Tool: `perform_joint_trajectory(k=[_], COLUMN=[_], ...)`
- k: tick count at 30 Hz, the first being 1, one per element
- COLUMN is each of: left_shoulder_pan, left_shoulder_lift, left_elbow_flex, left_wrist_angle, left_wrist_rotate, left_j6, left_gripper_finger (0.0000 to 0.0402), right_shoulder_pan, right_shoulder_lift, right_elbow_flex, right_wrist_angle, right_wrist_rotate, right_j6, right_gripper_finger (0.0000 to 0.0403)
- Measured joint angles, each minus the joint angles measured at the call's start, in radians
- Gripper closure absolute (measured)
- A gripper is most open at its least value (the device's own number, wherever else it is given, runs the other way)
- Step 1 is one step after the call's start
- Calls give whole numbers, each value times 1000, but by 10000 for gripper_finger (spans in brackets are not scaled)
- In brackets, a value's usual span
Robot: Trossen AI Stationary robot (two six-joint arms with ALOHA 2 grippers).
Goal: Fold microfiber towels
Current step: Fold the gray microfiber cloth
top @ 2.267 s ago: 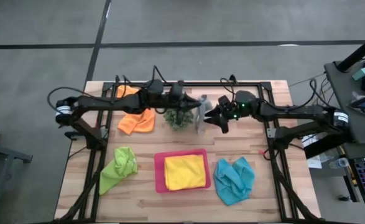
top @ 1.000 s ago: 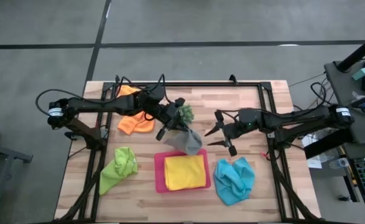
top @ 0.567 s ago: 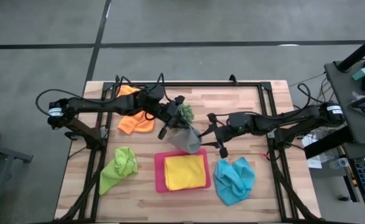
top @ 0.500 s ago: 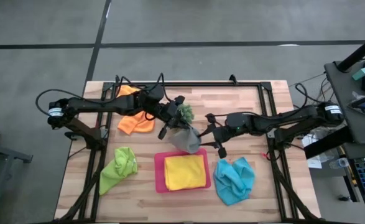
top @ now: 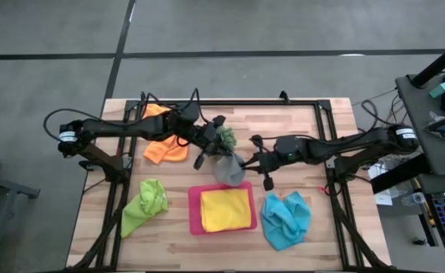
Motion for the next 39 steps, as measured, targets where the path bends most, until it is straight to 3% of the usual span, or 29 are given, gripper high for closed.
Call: perform_joint_trajectory(k=[4,9,13,19,26,35,37,39], left_shoulder_pan=[0,3,15,69,124,149,153,156], left_shoulder_lift=[-7,-7,-7,-1,1,91,116,128], left_elbow_flex=[7,27,60,105,100,124,145,161], left_wrist_angle=[-4,-5,-4,0,24,162,163,162], left_wrist_rotate=[-84,-176,-212,-231,-225,-222,-222,-208], left_j6=[-1,21,34,53,77,76,61,52], left_gripper_finger=[401,401,401,401,401,401,401,401], right_shoulder_pan=[2,2,1,-10,-24,-65,-75,-88], right_shoulder_lift=[-111,-194,-180,-108,-34,13,1,-21], right_elbow_flex=[54,238,415,598,663,682,685,698], right_wrist_angle=[-177,-504,-771,-1085,-1213,-1221,-1225,-1243], right_wrist_rotate=[95,268,474,639,865,982,934,822], right_j6=[-59,-61,-56,-22,-24,-79,-79,-80], right_gripper_finger=[394,394,394,394,394,394,394,394])
